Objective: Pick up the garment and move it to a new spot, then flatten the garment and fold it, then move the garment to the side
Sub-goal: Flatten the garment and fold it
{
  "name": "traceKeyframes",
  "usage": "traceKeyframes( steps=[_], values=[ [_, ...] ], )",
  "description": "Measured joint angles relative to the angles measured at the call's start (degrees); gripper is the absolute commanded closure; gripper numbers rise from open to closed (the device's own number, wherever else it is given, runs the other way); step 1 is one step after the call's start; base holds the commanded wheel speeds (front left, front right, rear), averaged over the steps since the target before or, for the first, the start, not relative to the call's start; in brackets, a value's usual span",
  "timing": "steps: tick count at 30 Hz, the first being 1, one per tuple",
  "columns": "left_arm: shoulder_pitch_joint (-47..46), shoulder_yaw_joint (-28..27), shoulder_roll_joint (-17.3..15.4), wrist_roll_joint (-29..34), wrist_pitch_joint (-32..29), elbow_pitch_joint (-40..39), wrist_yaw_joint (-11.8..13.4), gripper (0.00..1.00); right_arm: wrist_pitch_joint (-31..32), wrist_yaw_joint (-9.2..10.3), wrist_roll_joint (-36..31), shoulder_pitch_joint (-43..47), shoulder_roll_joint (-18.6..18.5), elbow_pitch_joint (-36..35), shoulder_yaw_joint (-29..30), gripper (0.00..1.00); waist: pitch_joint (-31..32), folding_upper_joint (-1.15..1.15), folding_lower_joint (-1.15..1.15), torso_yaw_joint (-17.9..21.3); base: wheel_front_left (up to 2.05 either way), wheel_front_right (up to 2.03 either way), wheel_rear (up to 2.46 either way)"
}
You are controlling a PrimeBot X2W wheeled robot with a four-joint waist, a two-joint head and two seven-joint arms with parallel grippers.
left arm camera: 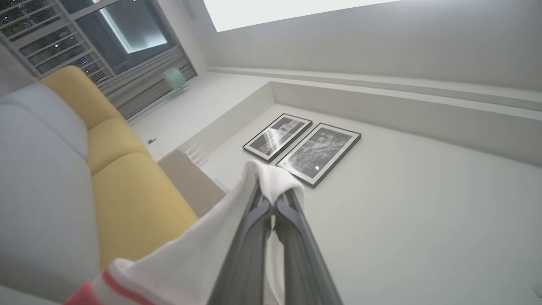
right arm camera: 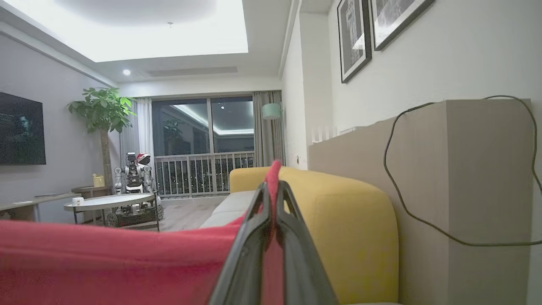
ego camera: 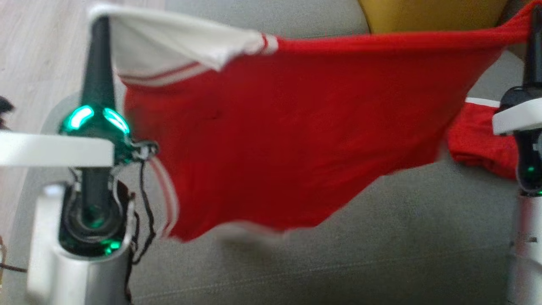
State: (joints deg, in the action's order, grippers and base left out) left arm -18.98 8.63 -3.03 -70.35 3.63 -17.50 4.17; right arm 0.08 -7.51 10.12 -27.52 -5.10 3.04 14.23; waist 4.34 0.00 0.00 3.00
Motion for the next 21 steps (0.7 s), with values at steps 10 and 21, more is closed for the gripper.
traceKeyframes(
  steps=[10,21],
  values=[
    [-8.68,-1.44,-3.54,2.09,-4.81,-3.03,9.13,1.00,9.91,0.00,-4.76,0.00,1.58,-6.35,1.97,1.00,-1.93,0.00,0.00,-0.12,0.00,0.00,0.00],
    [-42.71,0.49,-8.03,6.17,-11.59,23.04,9.04,1.00,12.15,0.01,1.53,-35.77,1.70,17.69,5.86,1.00,-15.50,0.00,0.00,-0.37,0.00,0.00,0.00]
  ],
)
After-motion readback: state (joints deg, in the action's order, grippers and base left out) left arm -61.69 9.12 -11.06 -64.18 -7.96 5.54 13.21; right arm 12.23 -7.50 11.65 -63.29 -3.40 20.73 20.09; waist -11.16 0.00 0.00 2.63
